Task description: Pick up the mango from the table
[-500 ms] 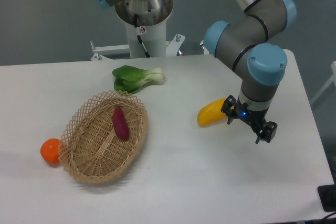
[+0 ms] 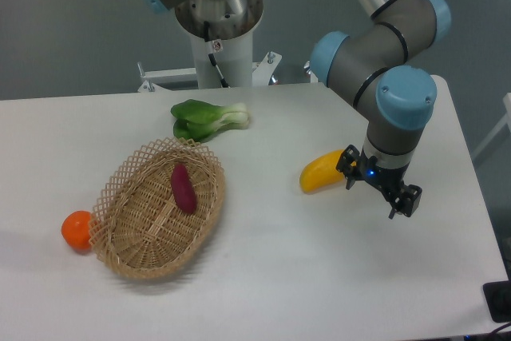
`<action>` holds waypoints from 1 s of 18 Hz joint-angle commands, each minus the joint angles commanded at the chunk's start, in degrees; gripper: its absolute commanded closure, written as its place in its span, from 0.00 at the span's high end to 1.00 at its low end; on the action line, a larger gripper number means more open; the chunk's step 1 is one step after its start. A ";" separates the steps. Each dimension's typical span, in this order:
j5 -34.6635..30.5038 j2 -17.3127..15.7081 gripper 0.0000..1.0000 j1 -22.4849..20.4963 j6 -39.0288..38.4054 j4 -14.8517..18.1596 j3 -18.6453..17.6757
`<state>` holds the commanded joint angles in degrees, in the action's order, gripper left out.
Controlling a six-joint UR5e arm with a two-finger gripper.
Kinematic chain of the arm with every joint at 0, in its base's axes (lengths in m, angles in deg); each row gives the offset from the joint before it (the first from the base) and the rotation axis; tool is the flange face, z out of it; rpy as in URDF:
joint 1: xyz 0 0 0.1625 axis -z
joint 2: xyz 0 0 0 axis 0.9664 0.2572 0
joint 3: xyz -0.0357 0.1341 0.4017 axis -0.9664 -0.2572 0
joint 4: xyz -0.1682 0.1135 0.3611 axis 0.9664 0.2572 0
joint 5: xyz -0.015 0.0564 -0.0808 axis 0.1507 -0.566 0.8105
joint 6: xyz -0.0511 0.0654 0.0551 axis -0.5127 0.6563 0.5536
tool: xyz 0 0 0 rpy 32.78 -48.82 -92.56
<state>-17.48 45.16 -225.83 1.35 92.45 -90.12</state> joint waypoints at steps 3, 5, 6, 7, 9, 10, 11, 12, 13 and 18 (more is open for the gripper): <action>-0.26 0.09 1.00 0.26 -0.70 0.18 -0.26; -0.17 -0.17 1.00 0.26 -0.70 0.18 -0.96; -0.17 -0.18 1.00 0.26 -0.79 0.44 -1.23; -0.26 -0.18 1.00 0.44 -0.79 0.70 -1.23; 0.00 -0.61 1.00 0.44 -0.62 0.70 -1.75; -0.17 -0.96 1.00 0.44 -0.44 0.70 -1.84; -0.09 -1.23 1.00 0.53 -0.18 0.70 -2.71; 0.00 -1.75 1.00 0.53 -0.18 0.27 -3.68; 0.09 -2.28 1.00 0.53 0.00 -0.26 -5.08; 0.09 -3.60 1.00 0.70 1.40 -2.72 -9.31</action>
<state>-17.39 41.56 -225.12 2.75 89.74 -99.42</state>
